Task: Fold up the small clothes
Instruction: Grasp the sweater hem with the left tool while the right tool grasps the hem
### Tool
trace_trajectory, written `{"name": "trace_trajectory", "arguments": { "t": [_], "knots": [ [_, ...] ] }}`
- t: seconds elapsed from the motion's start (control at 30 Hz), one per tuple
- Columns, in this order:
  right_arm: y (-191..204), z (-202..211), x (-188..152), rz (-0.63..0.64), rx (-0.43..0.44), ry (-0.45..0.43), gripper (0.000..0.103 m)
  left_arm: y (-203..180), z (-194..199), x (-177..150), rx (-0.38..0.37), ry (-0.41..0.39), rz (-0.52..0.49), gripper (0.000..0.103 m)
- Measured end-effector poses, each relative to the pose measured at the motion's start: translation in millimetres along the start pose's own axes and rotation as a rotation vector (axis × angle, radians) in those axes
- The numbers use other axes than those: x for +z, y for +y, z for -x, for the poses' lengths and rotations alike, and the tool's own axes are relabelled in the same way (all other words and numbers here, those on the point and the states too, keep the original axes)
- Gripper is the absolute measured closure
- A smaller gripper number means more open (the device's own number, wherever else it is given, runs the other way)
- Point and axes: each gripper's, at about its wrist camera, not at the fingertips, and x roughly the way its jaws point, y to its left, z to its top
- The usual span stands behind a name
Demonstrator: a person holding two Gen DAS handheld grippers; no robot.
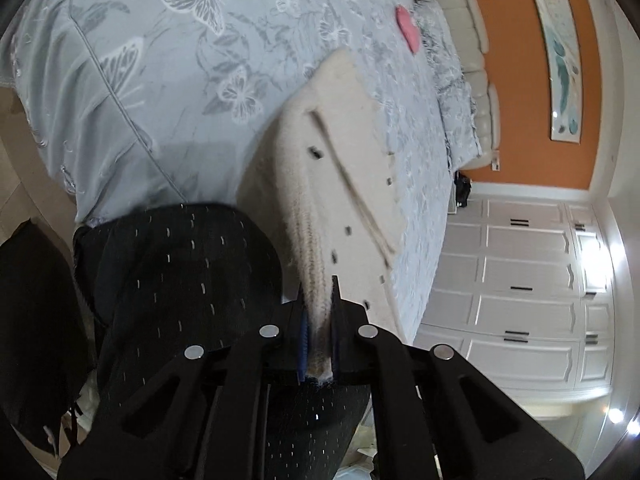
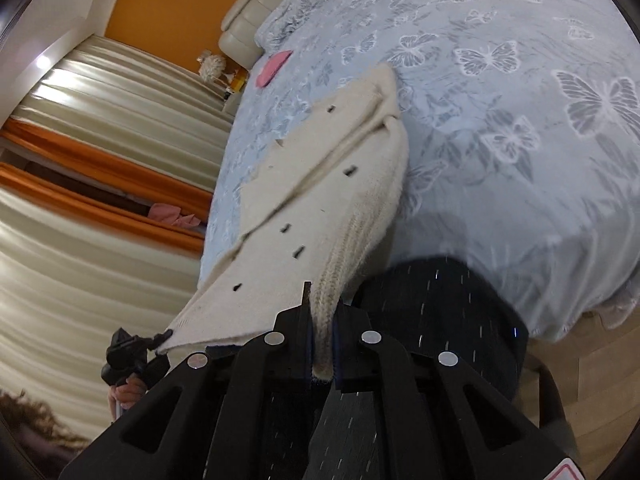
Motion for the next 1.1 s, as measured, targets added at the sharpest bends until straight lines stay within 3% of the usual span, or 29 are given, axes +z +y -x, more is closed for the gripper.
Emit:
{"name": "trace_trajectory", "arguments": {
  "t": [0.13,0.23,0.4,0.47,0.6,0.77,0.93,1.1],
  "knots": [
    [19.6,24.2,7.6,0.039,0.039,-0.063,0.096,-37.4,18.0,-1.4,-0.033,-0.062,-0.085,0.097],
    [26.5,24.3,46.7,0.027,0.113,-0.143,0.096,-71.0,16.5,19.0,-0.027,-0.159,-0.178,0.096],
    [18.4,-24.8,123.4,-0.041,0.153,-0.227,0.096,-110.7,-40.7,86.2,0.014,-0.267,-0.218,0.096],
    [9.3,-64.8,159.8,-0.083,0.138,-0.239,0.096,-122.5,-79.6,121.1,0.079,-0.308,-0.231,0.096],
    [-14.3,-126.2,202.7,-0.155,0.091,-0.248,0.096,-124.9,-141.6,165.0,0.180,-0.348,-0.230,0.096],
    [-46.1,-191.8,235.7,-0.236,0.045,-0.241,0.096,-100.7,-209.7,213.0,0.241,-0.349,-0.178,0.096],
    [-65.1,-231.2,252.3,-0.279,0.023,-0.251,0.095,-87.2,-246.6,234.3,0.282,-0.362,-0.190,0.096],
    [-72.3,-265.5,257.2,-0.242,-0.100,-0.223,0.093,-60.9,-268.9,238.7,0.282,-0.376,-0.166,0.093]
  ]
}}
